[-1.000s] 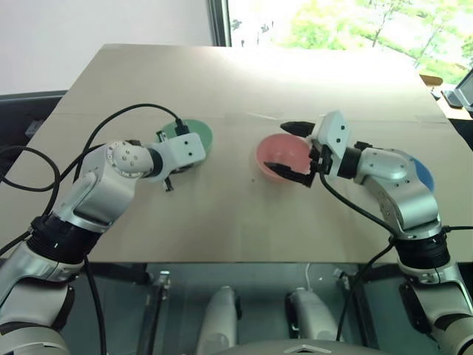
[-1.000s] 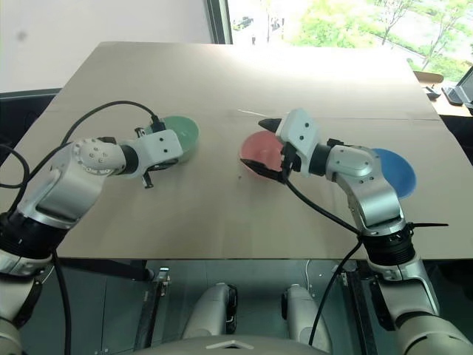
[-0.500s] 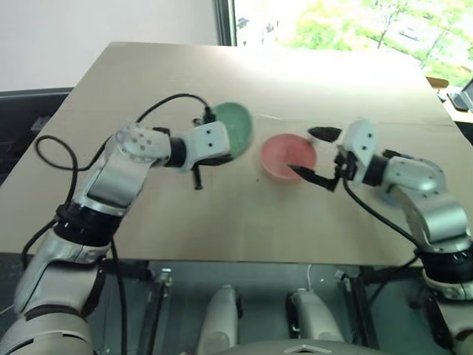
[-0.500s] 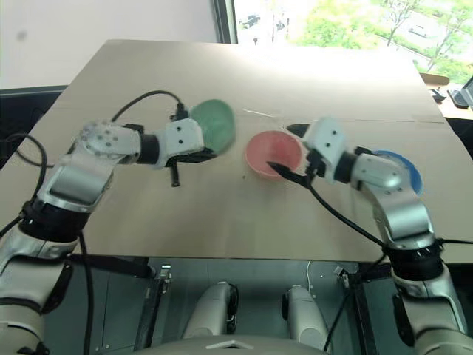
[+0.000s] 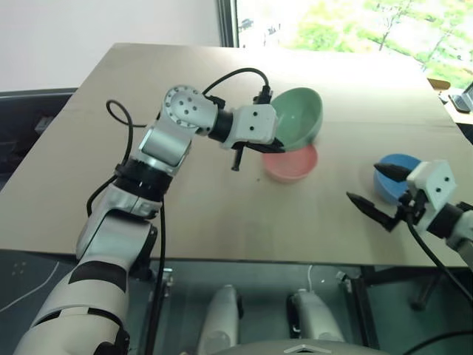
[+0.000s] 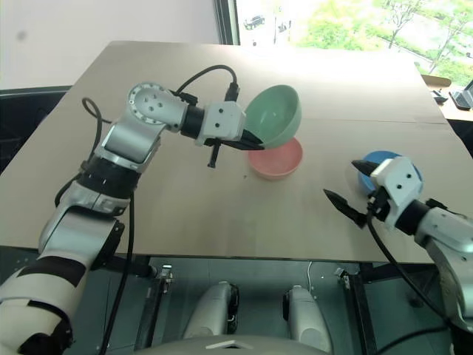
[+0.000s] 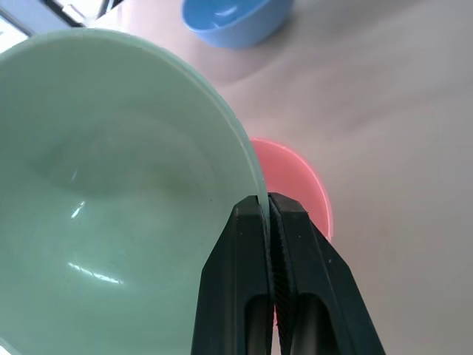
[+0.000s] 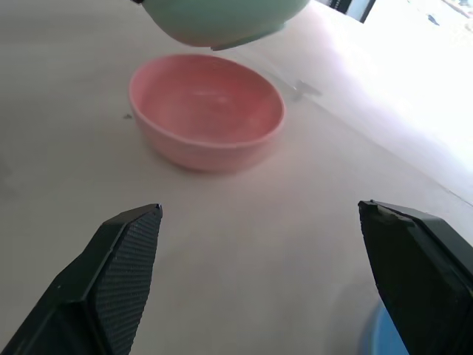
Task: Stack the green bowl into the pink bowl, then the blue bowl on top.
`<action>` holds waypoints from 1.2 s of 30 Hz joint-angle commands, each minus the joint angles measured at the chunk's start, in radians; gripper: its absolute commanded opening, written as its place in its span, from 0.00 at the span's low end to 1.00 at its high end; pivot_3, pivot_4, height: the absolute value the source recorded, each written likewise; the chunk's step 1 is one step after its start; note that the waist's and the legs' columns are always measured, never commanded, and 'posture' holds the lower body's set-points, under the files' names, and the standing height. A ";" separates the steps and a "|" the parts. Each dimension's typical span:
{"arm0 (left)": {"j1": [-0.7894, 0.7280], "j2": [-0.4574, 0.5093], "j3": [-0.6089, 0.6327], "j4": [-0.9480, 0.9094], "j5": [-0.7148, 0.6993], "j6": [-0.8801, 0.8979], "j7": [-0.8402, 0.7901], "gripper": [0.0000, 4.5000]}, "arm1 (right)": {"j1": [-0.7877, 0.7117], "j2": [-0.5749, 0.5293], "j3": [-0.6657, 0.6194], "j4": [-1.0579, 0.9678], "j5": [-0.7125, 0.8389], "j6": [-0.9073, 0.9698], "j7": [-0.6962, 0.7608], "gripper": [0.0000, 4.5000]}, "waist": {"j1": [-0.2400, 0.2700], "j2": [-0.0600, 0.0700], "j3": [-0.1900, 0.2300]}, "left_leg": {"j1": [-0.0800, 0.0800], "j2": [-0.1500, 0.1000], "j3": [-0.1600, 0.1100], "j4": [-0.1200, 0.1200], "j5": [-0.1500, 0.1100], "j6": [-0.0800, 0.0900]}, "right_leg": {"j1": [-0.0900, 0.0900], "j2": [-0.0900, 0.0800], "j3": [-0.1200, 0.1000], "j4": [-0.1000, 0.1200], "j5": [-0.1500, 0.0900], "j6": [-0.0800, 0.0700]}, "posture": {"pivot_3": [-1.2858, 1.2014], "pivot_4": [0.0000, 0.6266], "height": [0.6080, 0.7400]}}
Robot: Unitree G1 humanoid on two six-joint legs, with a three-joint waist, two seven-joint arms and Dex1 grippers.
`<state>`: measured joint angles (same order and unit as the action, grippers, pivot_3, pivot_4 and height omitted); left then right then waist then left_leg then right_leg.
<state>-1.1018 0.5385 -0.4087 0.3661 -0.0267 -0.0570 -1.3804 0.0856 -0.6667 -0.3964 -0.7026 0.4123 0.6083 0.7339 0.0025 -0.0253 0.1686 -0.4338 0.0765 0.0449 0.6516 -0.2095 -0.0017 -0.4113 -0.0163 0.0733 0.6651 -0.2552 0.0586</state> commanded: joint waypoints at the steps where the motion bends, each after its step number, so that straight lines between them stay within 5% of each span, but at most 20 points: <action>1: -0.055 -0.017 -0.017 0.095 0.043 -0.138 -0.040 0.01 | 0.021 -0.006 -0.064 -0.088 0.050 0.000 -0.023 1.00 | -0.003 0.000 0.000 | 0.000 0.000 0.000 0.000 0.000 0.000 | 0.000 0.000 0.000 0.000 0.000 0.000 | 0.52 0.24 1.00; 4: -0.070 -0.035 -0.022 0.129 0.031 -0.107 -0.103 0.01 | 0.024 -0.010 -0.061 -0.101 0.057 0.007 -0.048 1.00 | -0.010 0.000 0.000 | 0.000 0.000 -0.001 0.000 0.000 0.000 | 0.000 0.000 -0.001 0.000 0.000 0.000 | 0.52 0.24 1.00; 9: -0.085 -0.047 -0.002 0.175 0.066 -0.157 -0.069 0.48 | 0.005 -0.032 -0.034 -0.092 0.045 0.018 -0.082 1.00 | -0.013 0.000 0.000 | -0.001 0.000 -0.001 0.000 0.000 0.000 | 0.000 0.000 -0.001 0.000 0.000 0.000 | 0.52 0.24 1.00; 13: -0.062 -0.033 0.058 0.113 0.004 -0.079 -0.063 0.71 | 0.008 -0.067 -0.016 -0.069 0.024 0.042 -0.100 1.00 | -0.014 0.000 0.000 | -0.001 0.000 -0.001 0.000 0.000 0.000 | 0.000 0.000 -0.001 0.000 0.000 0.000 | 0.52 0.24 1.00; 19: 0.079 0.023 0.248 -0.187 -0.214 0.307 0.013 0.71 | 0.022 -0.149 0.011 0.035 -0.065 0.103 -0.132 1.00 | -0.018 0.000 0.000 | 0.000 0.001 -0.001 0.000 0.000 0.000 | 0.000 0.000 -0.001 0.001 0.000 0.000 | 0.52 0.24 1.00; 22: 0.275 0.061 0.392 -0.418 -0.378 0.455 0.085 0.71 | -0.023 -0.180 0.057 0.141 -0.098 0.144 -0.143 1.00 | -0.024 0.003 -0.002 | 0.001 0.001 0.000 0.000 0.000 0.000 | 0.000 0.000 0.000 0.003 0.000 0.000 | 0.52 0.24 1.00; 27: 0.383 0.144 0.469 -0.584 -0.564 0.669 0.083 0.71 | -0.070 -0.201 0.109 0.217 -0.104 0.158 -0.116 1.00 | -0.013 0.002 -0.001 | 0.001 0.001 -0.002 0.001 0.000 0.000 | -0.001 0.000 -0.001 0.007 -0.001 0.000 | 0.52 0.24 1.00; 32: 0.463 0.214 0.535 -0.661 -0.663 0.757 0.114 0.72 | -0.131 -0.224 0.165 0.309 -0.130 0.141 -0.098 0.68 | -0.017 0.002 -0.002 | 0.003 0.000 -0.001 0.003 0.000 0.000 | 0.001 -0.001 -0.001 0.007 -0.001 0.001 | 0.52 0.24 1.00; 33: 0.469 0.220 0.543 -0.666 -0.669 0.760 0.125 0.72 | -0.141 -0.226 0.172 0.318 -0.133 0.140 -0.096 0.51 | -0.017 0.002 -0.002 | 0.002 0.000 -0.001 0.003 0.000 0.000 | 0.000 -0.001 0.000 0.007 -0.001 0.000 | 0.52 0.24 1.00; 36: 0.477 0.224 0.555 -0.681 -0.697 0.782 0.169 0.72 | -0.164 -0.235 0.189 0.338 -0.141 0.128 -0.085 0.33 | -0.019 0.002 -0.001 | 0.003 0.000 -0.001 0.003 0.000 0.000 | 0.000 0.000 0.000 0.007 -0.001 0.000 | 0.52 0.24 1.00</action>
<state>-0.6238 0.7474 0.1079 -0.2694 -0.6897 0.7152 -1.2347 -0.0580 -0.8792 -0.2013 -0.3614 0.2831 0.7570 0.6429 -0.0163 -0.0233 0.1671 -0.4313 0.0765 0.0439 0.6543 -0.2094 -0.0017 -0.4115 -0.0167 0.0731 0.6726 -0.2560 0.0590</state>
